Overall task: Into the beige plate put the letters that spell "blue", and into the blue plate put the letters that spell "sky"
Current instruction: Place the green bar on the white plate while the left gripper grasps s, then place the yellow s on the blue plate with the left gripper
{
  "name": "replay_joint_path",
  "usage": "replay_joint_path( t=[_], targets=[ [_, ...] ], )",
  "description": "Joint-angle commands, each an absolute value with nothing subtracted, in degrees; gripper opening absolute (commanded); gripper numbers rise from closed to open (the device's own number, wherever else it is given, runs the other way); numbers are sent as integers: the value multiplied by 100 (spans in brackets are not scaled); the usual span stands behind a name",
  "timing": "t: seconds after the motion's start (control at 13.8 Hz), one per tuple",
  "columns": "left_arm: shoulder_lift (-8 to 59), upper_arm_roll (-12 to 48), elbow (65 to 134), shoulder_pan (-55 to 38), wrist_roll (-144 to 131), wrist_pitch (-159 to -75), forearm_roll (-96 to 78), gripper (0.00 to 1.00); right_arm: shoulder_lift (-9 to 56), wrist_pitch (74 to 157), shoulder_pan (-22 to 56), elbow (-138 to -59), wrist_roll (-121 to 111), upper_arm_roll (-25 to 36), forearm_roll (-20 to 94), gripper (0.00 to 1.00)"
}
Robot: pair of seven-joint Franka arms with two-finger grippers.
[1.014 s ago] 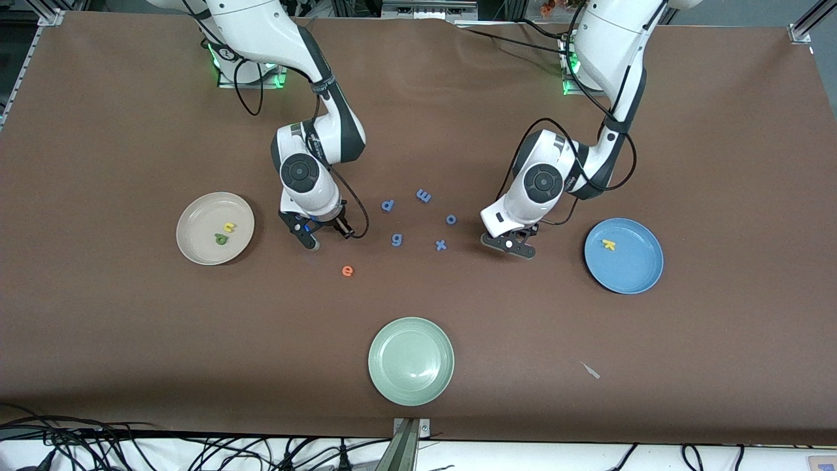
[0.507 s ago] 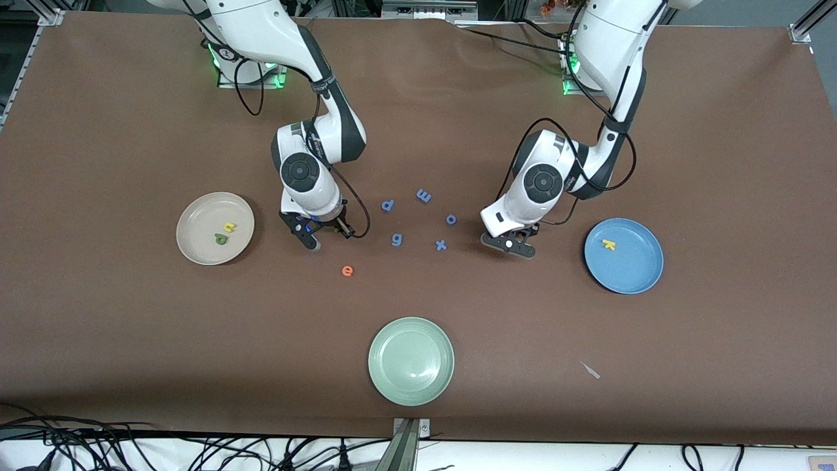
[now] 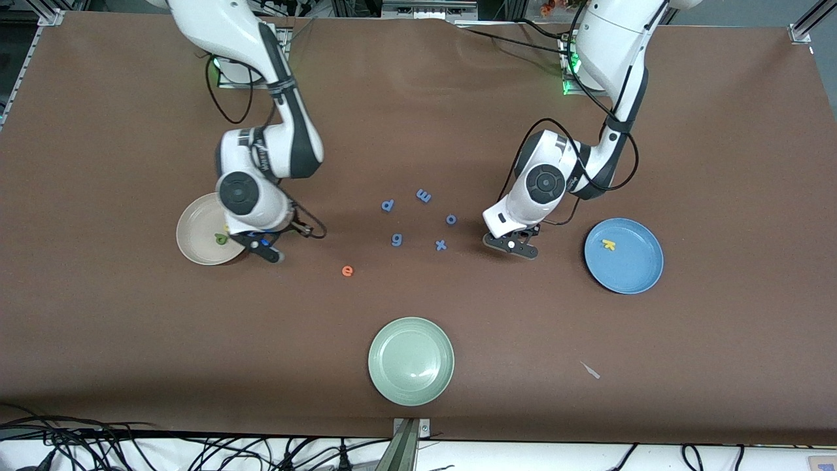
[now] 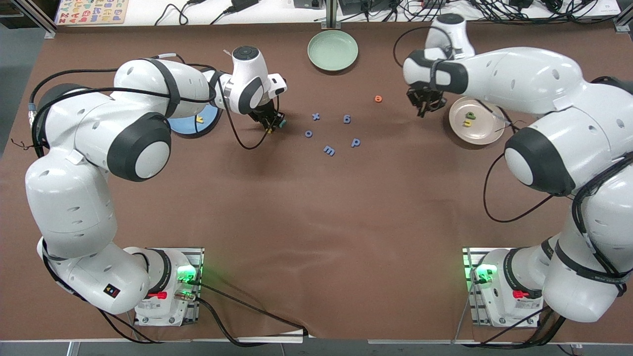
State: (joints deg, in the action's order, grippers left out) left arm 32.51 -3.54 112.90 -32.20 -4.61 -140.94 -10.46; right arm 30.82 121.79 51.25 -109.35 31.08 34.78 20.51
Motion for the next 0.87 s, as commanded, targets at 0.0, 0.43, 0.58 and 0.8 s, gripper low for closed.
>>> replay_joint_path(
  t=[0.0,0.43,0.58,0.8],
  targets=[
    [3147,-334,11417,-3243,-360,-14098,-1187,0,3032,11910,5186,-11004,2025,4023,1864,1],
    [2638,-343,11391,-2735,-230,-13800,-1143,0,3225,11777,4459,-11171,355,4377,1854,1],
    [2400,-343,11417,-2244,471,-13537,-1143,0,3374,11830,4219,-11171,-8,4368,1889,9],
    [2355,-448,11452,-1339,2182,-13176,-1134,0,3340,11734,4280,-11153,44,4359,1898,97]
  ],
)
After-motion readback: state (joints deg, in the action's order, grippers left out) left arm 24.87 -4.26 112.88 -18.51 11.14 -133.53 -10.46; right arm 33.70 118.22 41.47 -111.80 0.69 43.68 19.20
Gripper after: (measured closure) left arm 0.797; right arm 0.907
